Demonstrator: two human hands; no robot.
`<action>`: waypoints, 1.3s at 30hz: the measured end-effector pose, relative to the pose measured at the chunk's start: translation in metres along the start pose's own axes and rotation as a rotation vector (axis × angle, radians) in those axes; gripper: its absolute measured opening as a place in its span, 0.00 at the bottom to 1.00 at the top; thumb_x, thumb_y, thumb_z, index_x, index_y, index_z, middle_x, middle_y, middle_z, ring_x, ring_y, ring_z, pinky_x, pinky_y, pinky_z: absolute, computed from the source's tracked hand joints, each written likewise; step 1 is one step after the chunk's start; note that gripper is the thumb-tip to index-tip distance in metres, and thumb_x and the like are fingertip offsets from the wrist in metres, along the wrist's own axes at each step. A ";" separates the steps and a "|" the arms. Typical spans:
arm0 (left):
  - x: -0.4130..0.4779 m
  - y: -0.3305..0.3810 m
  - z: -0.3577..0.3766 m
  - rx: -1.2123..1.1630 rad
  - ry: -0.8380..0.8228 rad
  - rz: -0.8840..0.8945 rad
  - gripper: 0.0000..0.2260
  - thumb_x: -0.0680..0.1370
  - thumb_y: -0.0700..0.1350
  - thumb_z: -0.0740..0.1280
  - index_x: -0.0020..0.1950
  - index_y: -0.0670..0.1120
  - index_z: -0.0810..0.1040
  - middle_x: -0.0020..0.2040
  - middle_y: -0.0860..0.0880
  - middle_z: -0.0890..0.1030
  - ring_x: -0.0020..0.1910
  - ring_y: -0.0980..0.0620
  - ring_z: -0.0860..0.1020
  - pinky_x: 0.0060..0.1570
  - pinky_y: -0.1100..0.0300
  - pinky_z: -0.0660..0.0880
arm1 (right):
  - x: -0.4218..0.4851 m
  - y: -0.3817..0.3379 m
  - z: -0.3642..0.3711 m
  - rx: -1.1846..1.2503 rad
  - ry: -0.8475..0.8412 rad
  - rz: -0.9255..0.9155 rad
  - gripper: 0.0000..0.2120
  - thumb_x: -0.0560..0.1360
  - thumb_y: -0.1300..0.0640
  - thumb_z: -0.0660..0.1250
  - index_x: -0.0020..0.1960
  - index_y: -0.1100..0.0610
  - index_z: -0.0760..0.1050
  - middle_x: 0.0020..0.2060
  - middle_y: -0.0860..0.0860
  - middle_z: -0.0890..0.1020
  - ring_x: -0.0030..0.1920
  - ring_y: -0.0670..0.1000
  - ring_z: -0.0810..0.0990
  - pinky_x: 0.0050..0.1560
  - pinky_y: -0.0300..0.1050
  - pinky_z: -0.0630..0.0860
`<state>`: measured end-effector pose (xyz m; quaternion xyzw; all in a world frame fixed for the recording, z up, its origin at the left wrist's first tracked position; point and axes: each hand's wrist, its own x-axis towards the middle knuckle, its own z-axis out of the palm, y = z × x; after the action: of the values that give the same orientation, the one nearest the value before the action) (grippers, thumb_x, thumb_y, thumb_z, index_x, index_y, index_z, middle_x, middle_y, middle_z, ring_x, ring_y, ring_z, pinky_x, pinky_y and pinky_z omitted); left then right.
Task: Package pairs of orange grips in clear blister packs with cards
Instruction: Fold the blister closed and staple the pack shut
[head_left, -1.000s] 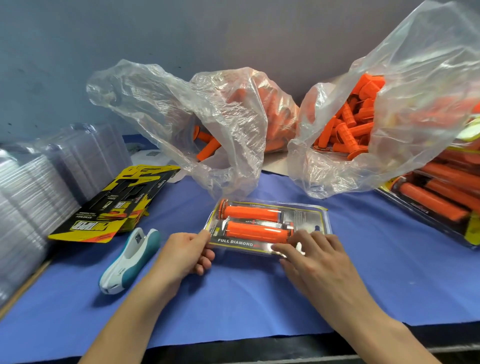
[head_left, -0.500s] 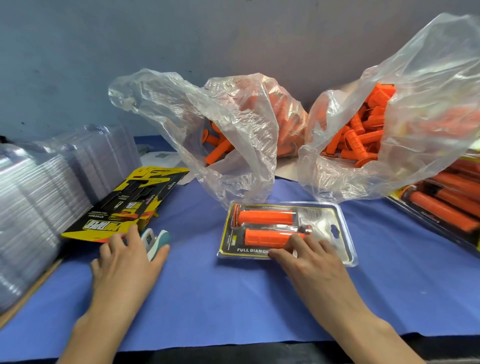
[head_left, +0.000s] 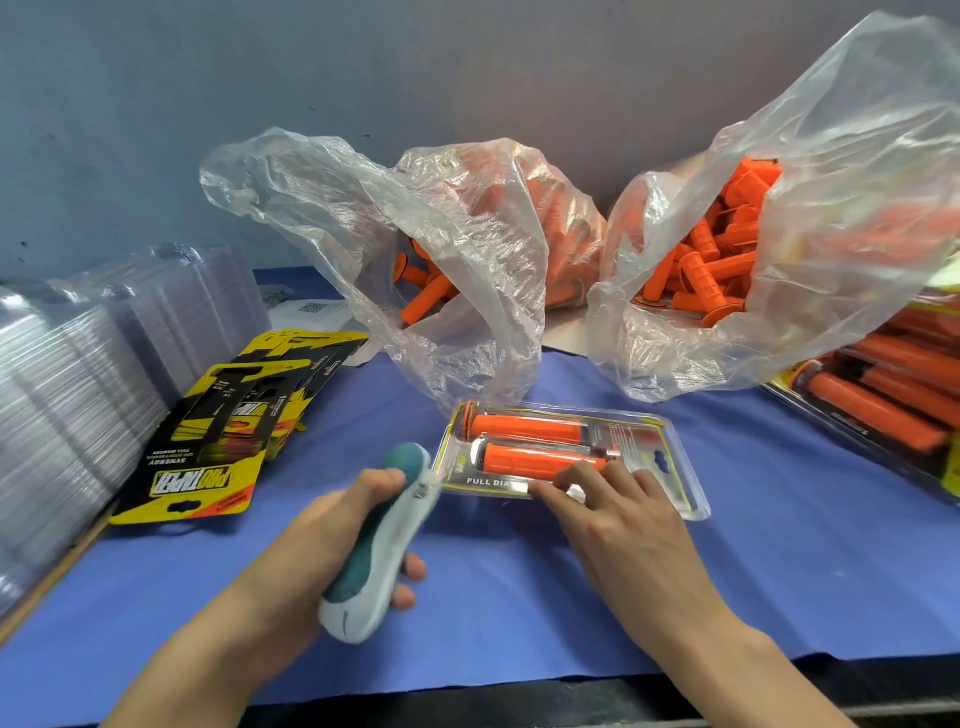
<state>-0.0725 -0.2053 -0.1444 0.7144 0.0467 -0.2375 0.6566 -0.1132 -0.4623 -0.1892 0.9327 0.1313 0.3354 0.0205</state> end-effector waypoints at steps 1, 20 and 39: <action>-0.001 -0.001 0.006 0.002 -0.090 -0.064 0.28 0.63 0.65 0.75 0.49 0.43 0.83 0.39 0.33 0.82 0.29 0.40 0.80 0.29 0.55 0.78 | 0.000 0.000 0.000 0.001 0.009 0.003 0.24 0.62 0.63 0.78 0.56 0.49 0.81 0.46 0.48 0.80 0.42 0.56 0.78 0.40 0.50 0.73; 0.005 -0.005 0.066 -0.118 -0.220 -0.078 0.31 0.69 0.63 0.69 0.58 0.38 0.80 0.42 0.40 0.81 0.31 0.47 0.77 0.28 0.58 0.76 | 0.001 -0.005 -0.004 -0.041 -0.049 -0.011 0.20 0.71 0.57 0.55 0.57 0.48 0.80 0.46 0.46 0.79 0.43 0.54 0.77 0.41 0.48 0.71; 0.015 0.001 0.079 -0.185 -0.195 -0.074 0.22 0.76 0.60 0.67 0.51 0.40 0.81 0.40 0.40 0.79 0.31 0.48 0.77 0.29 0.58 0.77 | 0.000 -0.008 -0.001 -0.006 -0.049 -0.054 0.18 0.74 0.58 0.55 0.56 0.50 0.79 0.45 0.47 0.78 0.44 0.53 0.77 0.43 0.47 0.70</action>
<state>-0.0810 -0.2851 -0.1515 0.6222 0.0308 -0.3246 0.7117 -0.1157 -0.4545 -0.1892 0.9367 0.1548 0.3121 0.0356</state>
